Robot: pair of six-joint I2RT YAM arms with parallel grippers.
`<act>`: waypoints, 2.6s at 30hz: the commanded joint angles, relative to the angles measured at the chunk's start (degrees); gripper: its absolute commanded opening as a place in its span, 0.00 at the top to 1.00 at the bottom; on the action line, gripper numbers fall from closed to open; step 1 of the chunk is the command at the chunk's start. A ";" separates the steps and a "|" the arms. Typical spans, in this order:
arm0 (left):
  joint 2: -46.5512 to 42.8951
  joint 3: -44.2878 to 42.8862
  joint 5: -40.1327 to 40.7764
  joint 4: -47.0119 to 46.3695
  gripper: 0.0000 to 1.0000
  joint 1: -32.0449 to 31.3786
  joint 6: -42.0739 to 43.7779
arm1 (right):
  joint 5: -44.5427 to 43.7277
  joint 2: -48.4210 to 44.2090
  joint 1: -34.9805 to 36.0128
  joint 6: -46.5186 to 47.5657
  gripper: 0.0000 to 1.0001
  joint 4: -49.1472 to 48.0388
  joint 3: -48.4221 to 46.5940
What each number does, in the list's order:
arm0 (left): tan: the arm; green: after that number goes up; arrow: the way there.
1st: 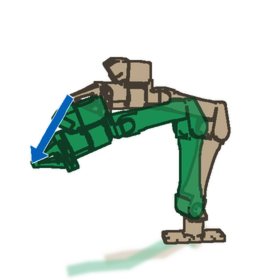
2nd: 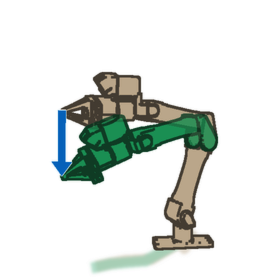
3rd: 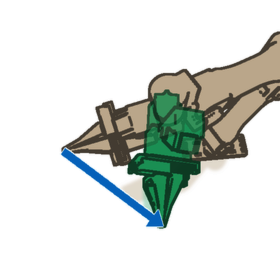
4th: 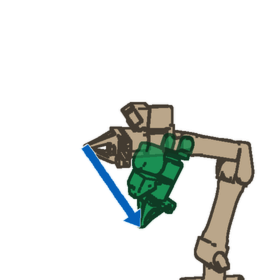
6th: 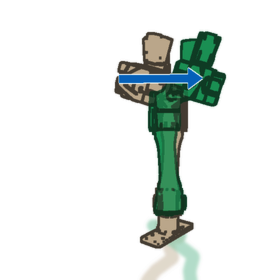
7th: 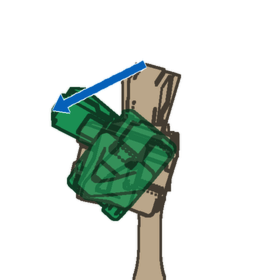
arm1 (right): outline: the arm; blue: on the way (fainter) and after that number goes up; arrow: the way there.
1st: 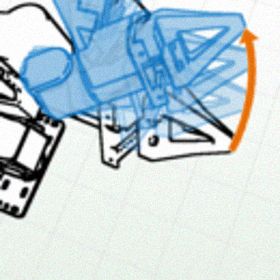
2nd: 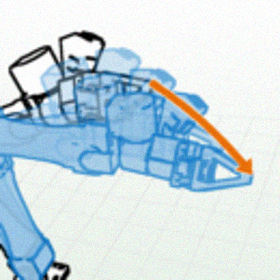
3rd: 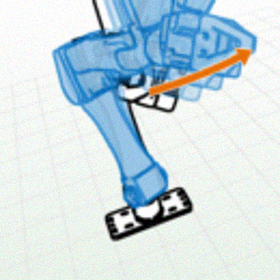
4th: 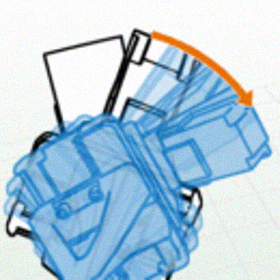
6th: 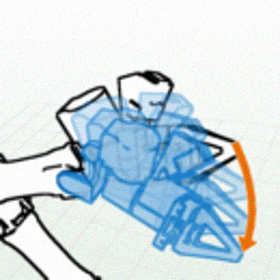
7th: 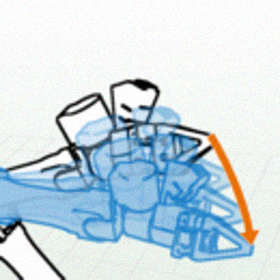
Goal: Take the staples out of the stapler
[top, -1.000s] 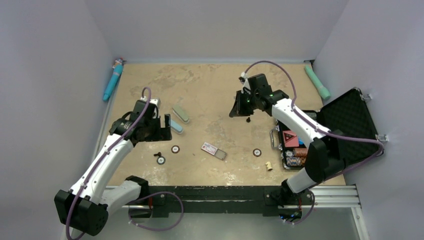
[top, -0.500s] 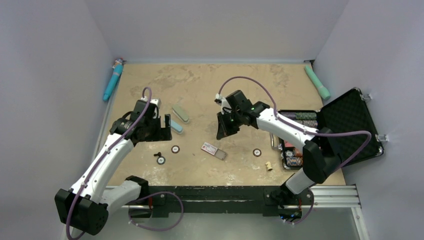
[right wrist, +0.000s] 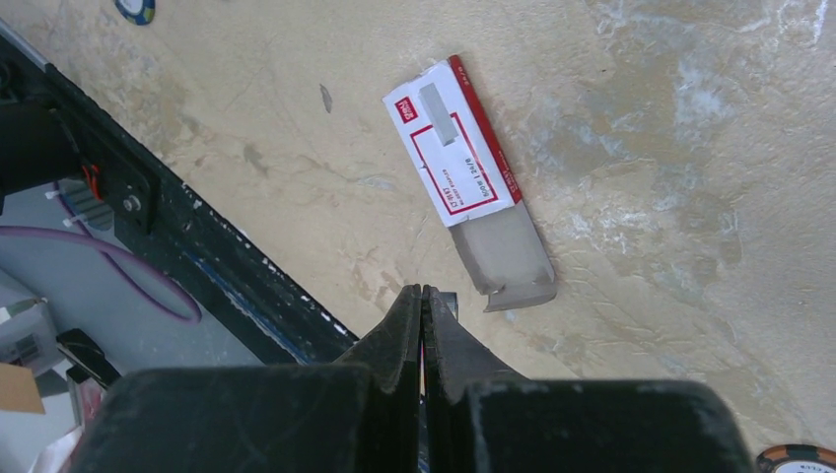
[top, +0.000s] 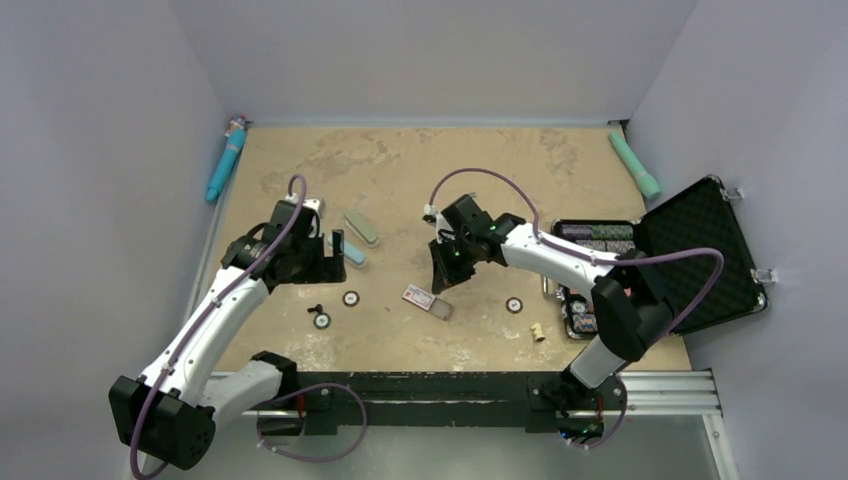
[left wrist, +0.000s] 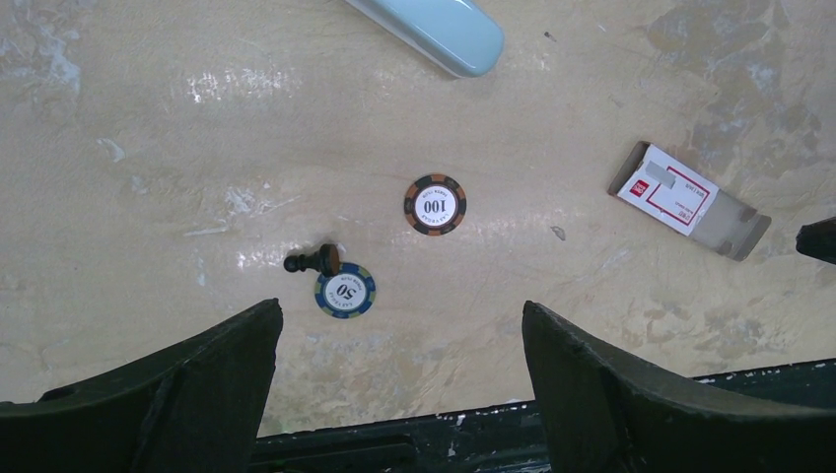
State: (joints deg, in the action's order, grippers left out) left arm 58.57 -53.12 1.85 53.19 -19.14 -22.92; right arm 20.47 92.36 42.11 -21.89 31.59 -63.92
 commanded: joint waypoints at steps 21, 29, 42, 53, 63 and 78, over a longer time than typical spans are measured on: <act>0.15 -0.16 -0.04 -1.46 0.06 -1.53 1.36 | -3.39 5.47 0.84 -2.29 1.00 -2.36 -0.28; 0.15 -0.21 0.09 -1.45 0.06 -1.61 1.43 | -4.35 6.53 1.19 -2.79 1.00 -0.70 -0.46; 0.36 -0.23 -0.18 -1.54 0.06 -1.69 1.56 | -3.14 6.44 1.50 -2.48 0.63 -0.74 -0.09; 0.24 -0.19 -0.19 -1.63 0.06 -2.05 1.65 | -6.46 5.16 1.13 -0.43 0.60 7.79 -17.04; -0.34 -0.05 -0.06 -1.79 0.06 -2.21 1.74 | -15.03 12.18 -3.71 2.45 0.42 16.34 -39.85; -0.91 0.04 -0.33 -2.18 0.06 -2.62 2.08 | -23.75 25.24 -10.96 1.64 0.24 19.91 -56.83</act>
State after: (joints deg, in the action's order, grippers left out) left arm 58.65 -53.12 1.74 53.15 -21.37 -22.74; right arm 0.64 115.44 31.33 -20.82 49.84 -114.19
